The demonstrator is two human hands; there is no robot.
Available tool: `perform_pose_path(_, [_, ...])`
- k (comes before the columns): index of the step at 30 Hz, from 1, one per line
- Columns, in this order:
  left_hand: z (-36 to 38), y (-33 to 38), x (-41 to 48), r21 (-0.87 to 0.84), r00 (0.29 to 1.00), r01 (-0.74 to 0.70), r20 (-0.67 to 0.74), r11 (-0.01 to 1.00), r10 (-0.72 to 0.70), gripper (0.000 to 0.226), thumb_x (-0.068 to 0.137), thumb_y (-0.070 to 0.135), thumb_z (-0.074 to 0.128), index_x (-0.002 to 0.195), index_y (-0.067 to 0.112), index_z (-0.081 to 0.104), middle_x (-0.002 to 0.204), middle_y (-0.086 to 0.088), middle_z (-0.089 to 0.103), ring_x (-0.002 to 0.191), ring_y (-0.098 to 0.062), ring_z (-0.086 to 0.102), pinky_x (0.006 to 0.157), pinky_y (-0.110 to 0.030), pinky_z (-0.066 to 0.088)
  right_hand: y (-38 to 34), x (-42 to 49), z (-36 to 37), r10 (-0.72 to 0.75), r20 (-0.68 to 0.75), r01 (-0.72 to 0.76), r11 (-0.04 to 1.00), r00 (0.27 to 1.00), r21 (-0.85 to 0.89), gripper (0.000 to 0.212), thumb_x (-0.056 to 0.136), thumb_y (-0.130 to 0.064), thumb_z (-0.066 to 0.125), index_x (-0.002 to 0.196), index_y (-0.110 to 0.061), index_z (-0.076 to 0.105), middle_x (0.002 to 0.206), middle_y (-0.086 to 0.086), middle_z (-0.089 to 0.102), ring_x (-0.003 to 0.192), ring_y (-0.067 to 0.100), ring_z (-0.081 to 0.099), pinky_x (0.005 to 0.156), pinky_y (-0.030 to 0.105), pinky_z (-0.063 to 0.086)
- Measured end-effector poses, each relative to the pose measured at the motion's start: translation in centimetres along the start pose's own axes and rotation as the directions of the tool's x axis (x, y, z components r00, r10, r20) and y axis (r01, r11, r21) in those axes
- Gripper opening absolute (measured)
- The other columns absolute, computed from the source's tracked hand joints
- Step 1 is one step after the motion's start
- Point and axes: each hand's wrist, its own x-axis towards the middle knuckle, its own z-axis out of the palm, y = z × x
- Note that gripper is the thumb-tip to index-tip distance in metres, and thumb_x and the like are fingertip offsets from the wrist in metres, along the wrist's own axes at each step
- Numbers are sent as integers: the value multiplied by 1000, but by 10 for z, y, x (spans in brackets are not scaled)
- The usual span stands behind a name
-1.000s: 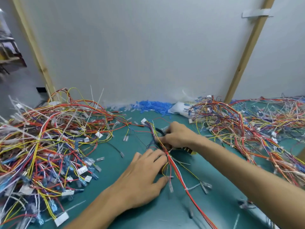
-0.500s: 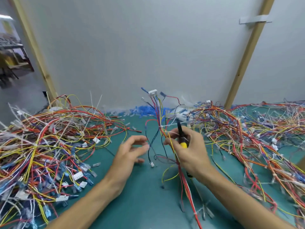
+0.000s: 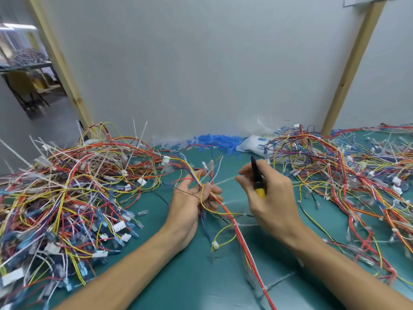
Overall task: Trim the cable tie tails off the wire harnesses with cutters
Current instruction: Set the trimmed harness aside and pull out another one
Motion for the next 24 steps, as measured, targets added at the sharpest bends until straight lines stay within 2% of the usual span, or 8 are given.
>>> perform_pose_path(2, [0, 0, -1, 60, 1000, -25, 6, 998, 24, 30, 95, 15, 67, 123, 12, 58, 90, -16, 77, 57, -20, 67, 55, -34, 45, -1, 1, 1, 16, -48, -13, 998, 999, 65, 11, 93, -22, 77, 93, -15, 68, 81, -10, 69, 73, 13, 66, 68, 26, 53])
perform_pose_path(4, [0, 0, -2, 114, 999, -53, 9, 992, 53, 35, 89, 28, 71, 120, 14, 62, 96, -16, 79, 55, -19, 68, 50, -29, 40, 0, 1, 0, 72, -75, -58, 984, 995, 166, 14, 92, -27, 77, 97, -17, 68, 82, -11, 68, 72, 11, 64, 69, 18, 50])
perform_pose_path(6, [0, 1, -3, 124, 995, -96, -1, 988, 97, 38, 88, 34, 71, 122, 20, 64, 99, -14, 80, 54, -17, 68, 40, -25, 36, 3, 0, 1, 115, -76, -98, 975, 990, 201, 16, 92, -24, 80, 99, -18, 67, 83, -11, 66, 72, 9, 62, 71, 16, 48])
perform_pose_path(11, [-4, 4, -3, 80, 983, -182, -4, 980, 183, 43, 92, 32, 68, 135, 29, 62, 89, -13, 78, 56, -15, 67, 40, -24, 42, 14, -3, 6, 178, -81, -162, 972, 981, 168, 20, 89, -19, 83, 84, -13, 65, 73, -8, 64, 65, 4, 58, 66, 17, 47])
perform_pose_path(15, [-6, 6, -1, 82, 980, -178, -72, 981, 184, 34, 98, 29, 67, 129, 17, 61, 77, -8, 76, 62, -12, 68, 42, -26, 49, 17, -4, 10, 154, 3, -153, 978, 988, 143, 24, 87, -15, 85, 84, -15, 61, 75, -7, 64, 63, 6, 58, 63, 20, 48])
perform_pose_path(19, [-8, 8, 1, 119, 976, -186, -88, 975, 197, 25, 102, 27, 64, 123, 14, 63, 71, -3, 72, 62, -13, 66, 49, -30, 51, 15, -5, 13, 186, 36, -189, 975, 982, 118, 31, 86, -29, 86, 79, -19, 58, 70, -6, 62, 61, 11, 56, 61, 29, 48])
perform_pose_path(21, [-9, 7, 0, 129, 979, -180, -70, 975, 190, 25, 102, 27, 64, 125, 16, 66, 70, -3, 71, 56, -12, 62, 51, -28, 48, 15, -5, 12, 202, -24, -195, 966, 979, 168, 33, 89, -29, 84, 76, -17, 56, 65, -5, 57, 58, 10, 50, 58, 30, 45])
perform_pose_path(24, [-7, 8, -1, 107, 983, -168, -53, 980, 174, 28, 100, 25, 65, 127, 14, 67, 70, -6, 72, 46, -10, 54, 47, -23, 39, 13, -8, 9, 227, -57, -209, 951, 972, 226, 34, 91, -25, 81, 76, -14, 53, 64, -3, 52, 57, 14, 47, 58, 30, 43])
